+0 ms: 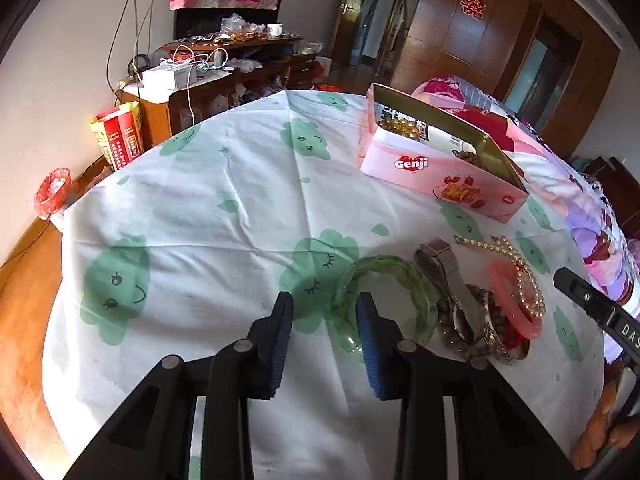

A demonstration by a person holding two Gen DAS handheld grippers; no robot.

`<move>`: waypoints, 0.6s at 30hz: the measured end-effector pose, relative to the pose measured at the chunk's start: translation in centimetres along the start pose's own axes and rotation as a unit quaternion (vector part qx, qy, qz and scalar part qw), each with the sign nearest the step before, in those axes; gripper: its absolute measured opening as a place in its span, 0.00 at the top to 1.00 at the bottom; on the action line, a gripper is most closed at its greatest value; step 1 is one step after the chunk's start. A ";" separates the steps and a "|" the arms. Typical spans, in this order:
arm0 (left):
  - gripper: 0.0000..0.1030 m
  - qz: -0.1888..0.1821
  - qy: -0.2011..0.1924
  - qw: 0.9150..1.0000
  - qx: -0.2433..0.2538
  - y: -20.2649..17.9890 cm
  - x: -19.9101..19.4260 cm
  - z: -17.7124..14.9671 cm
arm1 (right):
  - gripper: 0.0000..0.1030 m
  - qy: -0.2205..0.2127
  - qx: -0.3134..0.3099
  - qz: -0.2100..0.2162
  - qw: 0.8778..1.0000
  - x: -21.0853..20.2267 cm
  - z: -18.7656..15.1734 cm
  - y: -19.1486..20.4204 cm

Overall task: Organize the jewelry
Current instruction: 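Grasp the green jade bangle with the left gripper while the right grasps the pearl necklace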

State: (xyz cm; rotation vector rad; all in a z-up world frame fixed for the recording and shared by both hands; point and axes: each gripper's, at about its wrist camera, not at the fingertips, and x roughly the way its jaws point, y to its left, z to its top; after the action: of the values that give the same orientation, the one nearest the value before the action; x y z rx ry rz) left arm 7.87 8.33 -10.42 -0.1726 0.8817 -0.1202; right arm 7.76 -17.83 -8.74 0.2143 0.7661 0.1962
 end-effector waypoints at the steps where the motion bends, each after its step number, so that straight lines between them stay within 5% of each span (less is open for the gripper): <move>1: 0.68 0.002 0.002 1.000 0.008 -0.3 0.0 0.0 | 0.62 0.000 0.001 0.000 1.000 0.0 0.0 -0.1; 7: 0.68 0.033 0.019 0.996 0.075 -2.6 0.6 0.2 | 0.62 0.007 0.006 0.002 1.000 0.5 0.0 -0.3; 9: 0.93 0.026 0.019 0.996 0.084 -2.8 0.6 0.1 | 0.62 0.007 0.006 0.004 1.000 0.4 0.0 -0.4; 14: 0.95 0.007 0.011 0.995 0.099 -3.1 0.2 -0.3 | 0.62 0.011 0.005 0.016 1.000 0.5 0.3 -0.2; 18: 0.95 -0.002 -0.032 0.997 0.071 -2.3 -1.6 -0.1 | 0.62 0.026 0.002 0.028 0.999 1.6 0.7 0.2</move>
State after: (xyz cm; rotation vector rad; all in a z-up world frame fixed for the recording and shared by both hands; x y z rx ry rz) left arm 6.72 6.37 -8.85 -0.0454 0.8060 -0.1793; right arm 9.38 -17.32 -9.27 0.2347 0.8133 0.2535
